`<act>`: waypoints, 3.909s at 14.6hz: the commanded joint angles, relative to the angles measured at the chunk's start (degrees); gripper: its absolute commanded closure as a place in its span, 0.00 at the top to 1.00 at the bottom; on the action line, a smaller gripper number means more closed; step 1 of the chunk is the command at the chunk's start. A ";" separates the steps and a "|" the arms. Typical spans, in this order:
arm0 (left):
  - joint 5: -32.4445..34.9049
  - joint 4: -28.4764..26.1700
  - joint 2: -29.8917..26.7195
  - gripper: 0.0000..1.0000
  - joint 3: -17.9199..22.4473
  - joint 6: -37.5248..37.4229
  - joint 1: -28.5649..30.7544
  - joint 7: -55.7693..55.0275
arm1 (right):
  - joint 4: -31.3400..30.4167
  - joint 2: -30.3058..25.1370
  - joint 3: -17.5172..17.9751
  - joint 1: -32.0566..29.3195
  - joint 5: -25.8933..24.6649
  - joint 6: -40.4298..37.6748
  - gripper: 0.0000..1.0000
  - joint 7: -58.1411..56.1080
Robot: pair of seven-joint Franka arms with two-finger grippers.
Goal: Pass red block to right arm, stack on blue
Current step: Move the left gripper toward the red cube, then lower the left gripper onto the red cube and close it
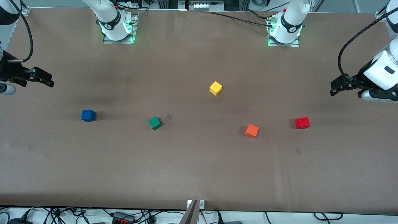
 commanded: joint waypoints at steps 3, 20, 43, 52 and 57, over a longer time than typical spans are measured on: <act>0.80 1.19 0.42 1.00 0.10 -0.99 0.14 0.67 | 0.23 -0.18 0.14 -0.28 -0.45 -0.74 1.00 0.28; 0.27 0.92 2.35 1.00 0.19 -5.02 1.19 0.94 | -0.03 0.43 0.14 -0.46 -0.45 -0.29 1.00 0.81; 3.35 -10.22 24.41 1.00 0.01 27.27 4.44 5.24 | -0.20 0.34 0.23 -1.07 -0.63 -1.00 1.00 0.72; 3.26 -23.94 25.20 1.00 0.01 48.12 4.79 4.98 | -0.03 0.61 0.22 -1.07 -0.36 -0.91 1.00 0.99; 3.17 -26.93 25.56 1.00 -0.08 51.57 4.79 2.26 | -0.03 0.70 0.22 -0.99 -0.89 -0.73 1.00 0.99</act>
